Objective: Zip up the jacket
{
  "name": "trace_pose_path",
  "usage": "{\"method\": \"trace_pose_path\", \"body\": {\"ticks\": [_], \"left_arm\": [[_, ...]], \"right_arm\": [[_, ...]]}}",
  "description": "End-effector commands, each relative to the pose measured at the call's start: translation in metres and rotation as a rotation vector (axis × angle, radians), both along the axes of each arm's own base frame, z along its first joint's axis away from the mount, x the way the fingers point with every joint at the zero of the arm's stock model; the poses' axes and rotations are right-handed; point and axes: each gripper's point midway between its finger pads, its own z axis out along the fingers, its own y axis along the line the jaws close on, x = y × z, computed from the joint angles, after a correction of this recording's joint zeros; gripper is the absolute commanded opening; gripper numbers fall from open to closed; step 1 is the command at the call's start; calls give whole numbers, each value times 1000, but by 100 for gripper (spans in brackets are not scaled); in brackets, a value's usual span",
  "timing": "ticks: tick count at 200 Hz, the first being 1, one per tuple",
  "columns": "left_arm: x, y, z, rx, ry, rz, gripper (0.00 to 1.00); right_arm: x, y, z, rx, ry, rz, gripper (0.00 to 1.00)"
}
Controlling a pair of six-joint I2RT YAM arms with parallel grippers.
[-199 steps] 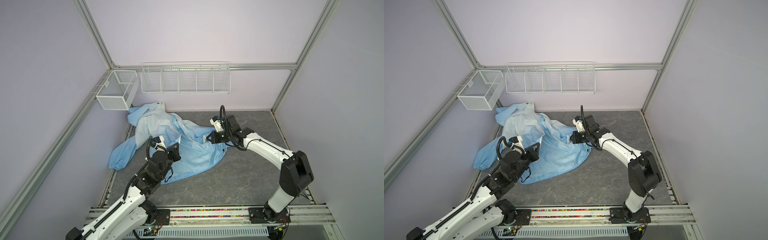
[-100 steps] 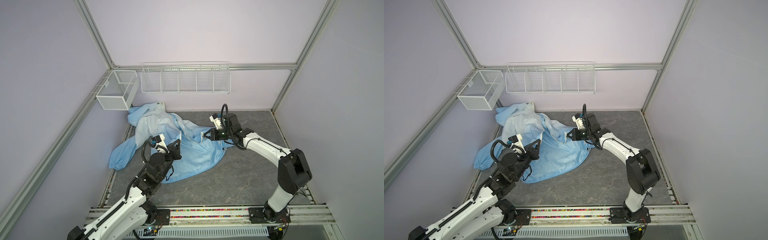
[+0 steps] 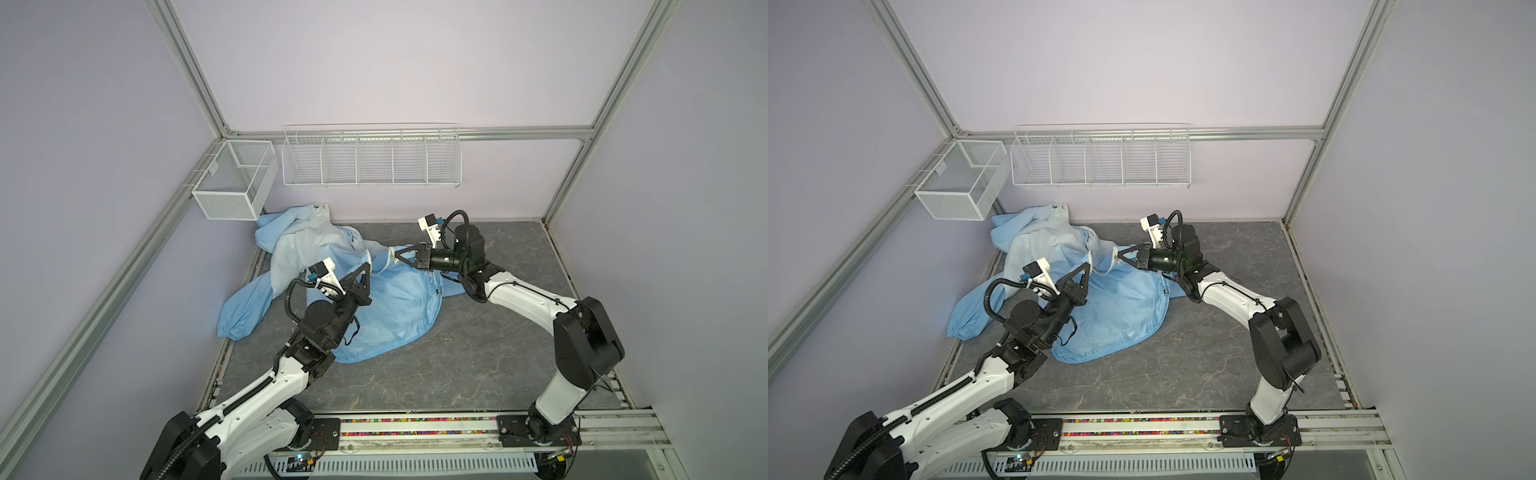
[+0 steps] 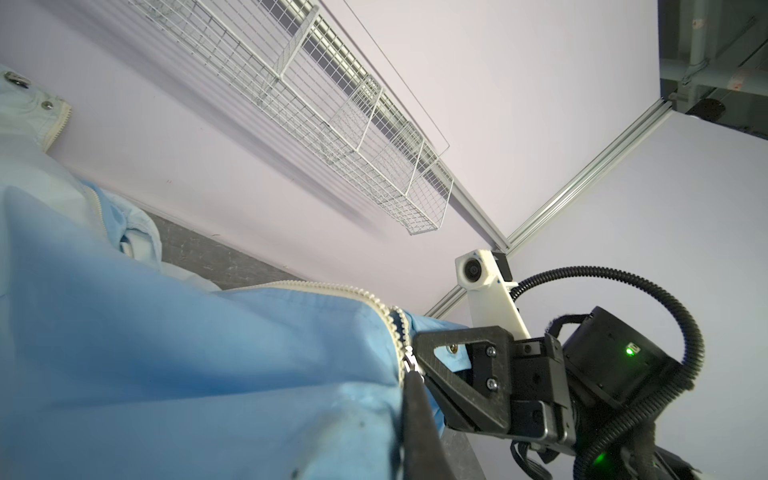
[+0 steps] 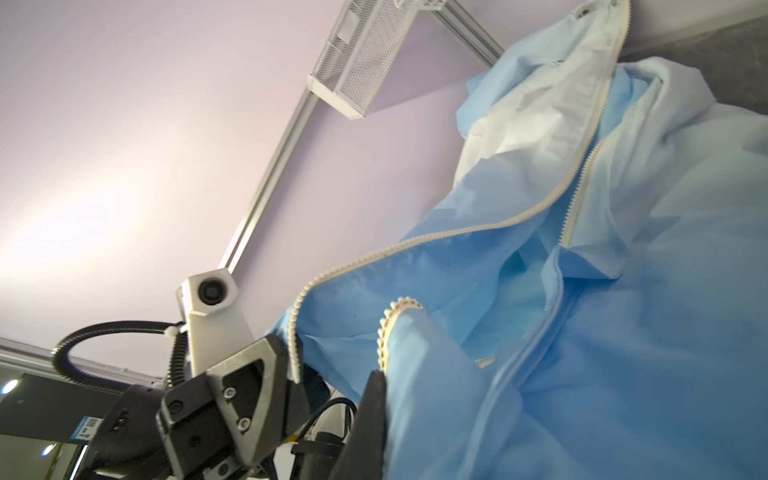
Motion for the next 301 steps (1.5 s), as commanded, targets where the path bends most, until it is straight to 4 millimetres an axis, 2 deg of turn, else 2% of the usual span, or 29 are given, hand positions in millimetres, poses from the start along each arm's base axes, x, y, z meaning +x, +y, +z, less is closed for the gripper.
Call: {"method": "trace_pose_path", "body": {"ticks": [1,19,67,139,223,301], "left_arm": [[-1,0,49,-126,-142,-11,0],[3,-3,55,-161,-170,-14,0],[10,-9,69,-213,-221,-20,0],[15,-21,90,-256,-293,-62,0],[15,-23,97,-297,-324,-75,0],[13,-16,99,-323,-340,-54,0]], "right_arm": [[-13,-1,52,159,-84,17,7],[-14,0,64,216,-92,19,7],[-15,4,79,318,-88,38,7],[-23,8,85,336,-96,58,7],[-30,9,93,364,-111,65,7],[-32,11,94,394,-107,74,7]]}}
